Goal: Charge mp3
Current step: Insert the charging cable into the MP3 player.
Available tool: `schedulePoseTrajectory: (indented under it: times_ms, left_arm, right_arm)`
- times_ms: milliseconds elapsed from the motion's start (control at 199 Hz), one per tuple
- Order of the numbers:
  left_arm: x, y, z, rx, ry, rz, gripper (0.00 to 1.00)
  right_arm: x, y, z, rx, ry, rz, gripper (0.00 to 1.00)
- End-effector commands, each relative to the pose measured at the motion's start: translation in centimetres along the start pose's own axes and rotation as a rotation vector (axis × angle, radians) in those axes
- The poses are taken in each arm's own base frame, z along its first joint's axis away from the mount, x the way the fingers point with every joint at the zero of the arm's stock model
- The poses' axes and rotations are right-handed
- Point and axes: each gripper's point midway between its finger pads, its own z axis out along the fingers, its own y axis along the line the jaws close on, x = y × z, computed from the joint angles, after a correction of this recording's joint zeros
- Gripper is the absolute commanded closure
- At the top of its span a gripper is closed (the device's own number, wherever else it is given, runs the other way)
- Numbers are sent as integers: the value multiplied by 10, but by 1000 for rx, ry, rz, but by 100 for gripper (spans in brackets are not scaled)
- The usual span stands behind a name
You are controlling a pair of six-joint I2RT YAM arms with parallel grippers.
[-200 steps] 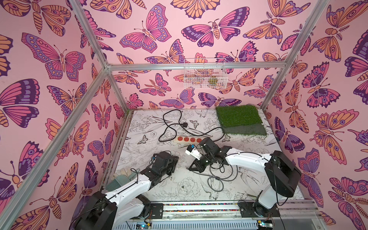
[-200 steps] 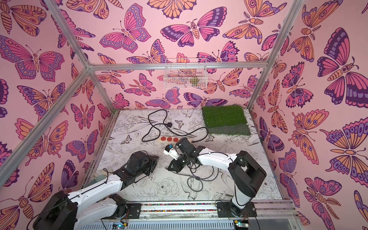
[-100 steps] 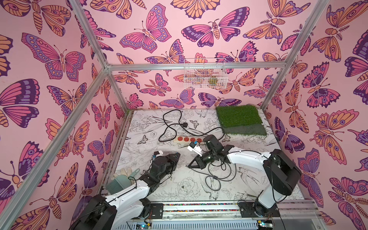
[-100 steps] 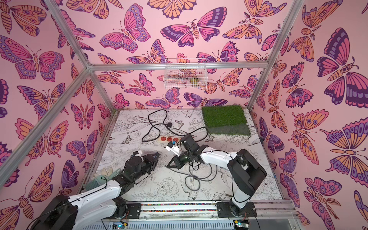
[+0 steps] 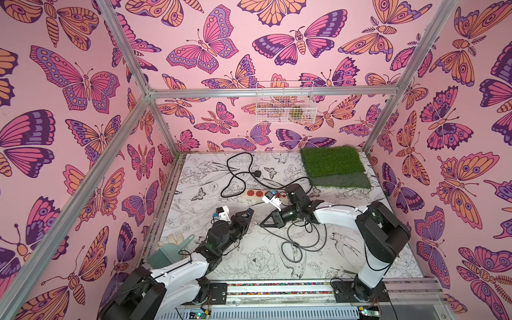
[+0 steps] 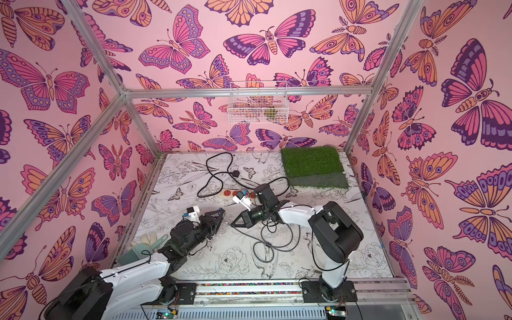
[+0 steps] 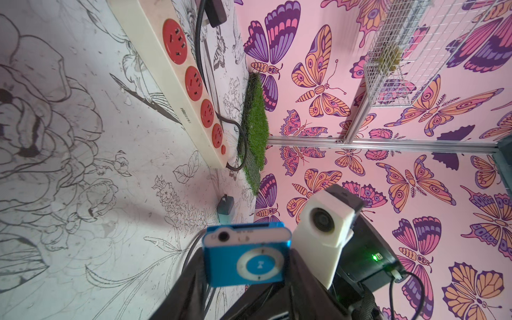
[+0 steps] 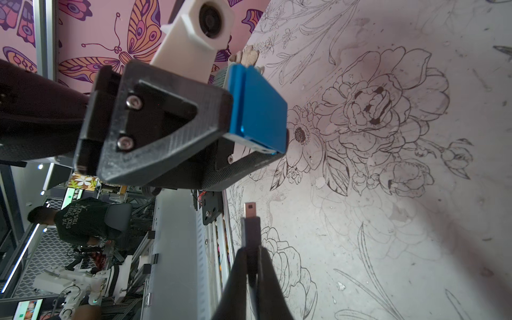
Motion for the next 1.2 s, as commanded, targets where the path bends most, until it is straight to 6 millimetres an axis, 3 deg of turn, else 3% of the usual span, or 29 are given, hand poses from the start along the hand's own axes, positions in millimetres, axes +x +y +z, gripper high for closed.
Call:
schedulePoseTrajectory:
  times_ms: [0, 592, 912, 1193]
  left_arm:
    - [5, -5, -3, 44, 17, 44, 100]
    - [10, -7, -7, 68, 15, 73, 100]
    - [7, -12, -8, 84, -4, 69, 100]
    - [10, -13, -10, 103, -7, 80, 100]
  right_arm:
    - [-9, 5, 0, -49, -20, -3, 100]
    - [-20, 1, -4, -78, -62, 20, 100]
    - [-14, -3, -3, -77, -67, 35, 100]
    - [-21, 2, -4, -107, -94, 29, 100]
